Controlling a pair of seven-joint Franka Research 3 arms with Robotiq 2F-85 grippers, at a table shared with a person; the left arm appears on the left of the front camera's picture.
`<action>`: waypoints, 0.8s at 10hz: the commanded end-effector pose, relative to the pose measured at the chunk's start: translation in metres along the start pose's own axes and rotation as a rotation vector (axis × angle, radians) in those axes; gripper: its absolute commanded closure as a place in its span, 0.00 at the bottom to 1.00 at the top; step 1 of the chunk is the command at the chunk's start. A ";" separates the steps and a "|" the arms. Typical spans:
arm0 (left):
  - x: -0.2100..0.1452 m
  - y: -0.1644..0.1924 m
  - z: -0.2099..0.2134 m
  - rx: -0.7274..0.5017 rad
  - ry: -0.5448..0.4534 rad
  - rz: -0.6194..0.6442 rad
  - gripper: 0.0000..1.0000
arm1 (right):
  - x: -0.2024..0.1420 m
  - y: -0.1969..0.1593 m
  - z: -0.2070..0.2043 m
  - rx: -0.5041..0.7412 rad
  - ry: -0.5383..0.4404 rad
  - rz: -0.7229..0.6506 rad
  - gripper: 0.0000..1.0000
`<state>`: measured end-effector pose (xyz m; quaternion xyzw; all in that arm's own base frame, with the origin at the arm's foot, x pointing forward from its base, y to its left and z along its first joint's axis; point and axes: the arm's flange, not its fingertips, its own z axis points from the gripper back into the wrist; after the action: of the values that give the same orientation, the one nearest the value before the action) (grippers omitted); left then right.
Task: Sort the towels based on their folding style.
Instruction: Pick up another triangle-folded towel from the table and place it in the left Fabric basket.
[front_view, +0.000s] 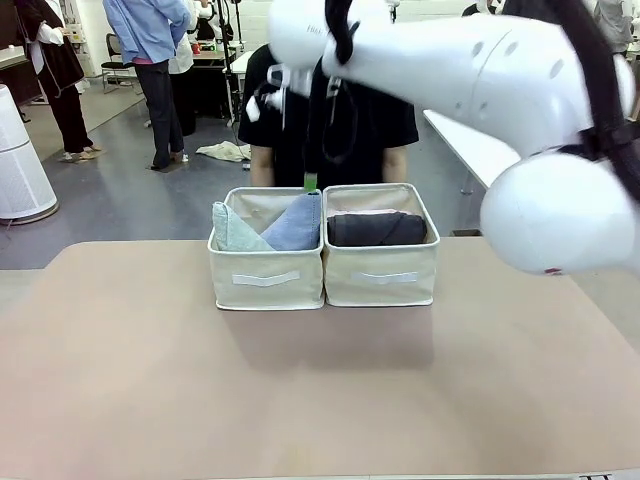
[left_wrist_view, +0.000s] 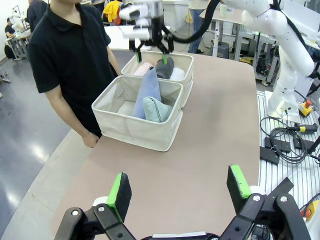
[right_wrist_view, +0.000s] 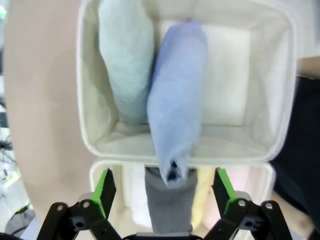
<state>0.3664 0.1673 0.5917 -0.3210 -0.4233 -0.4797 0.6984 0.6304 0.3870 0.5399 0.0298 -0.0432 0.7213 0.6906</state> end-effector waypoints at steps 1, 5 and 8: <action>0.000 0.000 0.001 0.002 -0.024 -0.013 0.00 | -0.042 0.039 0.040 -0.064 -0.096 -0.047 0.00; 0.000 0.000 0.001 0.002 -0.024 -0.013 0.00 | -0.150 0.123 0.082 -0.105 -0.237 -0.209 0.00; 0.000 0.000 0.001 0.002 -0.024 -0.013 0.00 | -0.214 0.204 0.077 -0.133 -0.244 -0.327 0.00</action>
<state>0.3666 0.1675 0.5914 -0.3210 -0.4231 -0.4792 0.6987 0.5416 0.1923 0.6636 0.0841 -0.1389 0.5910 0.7902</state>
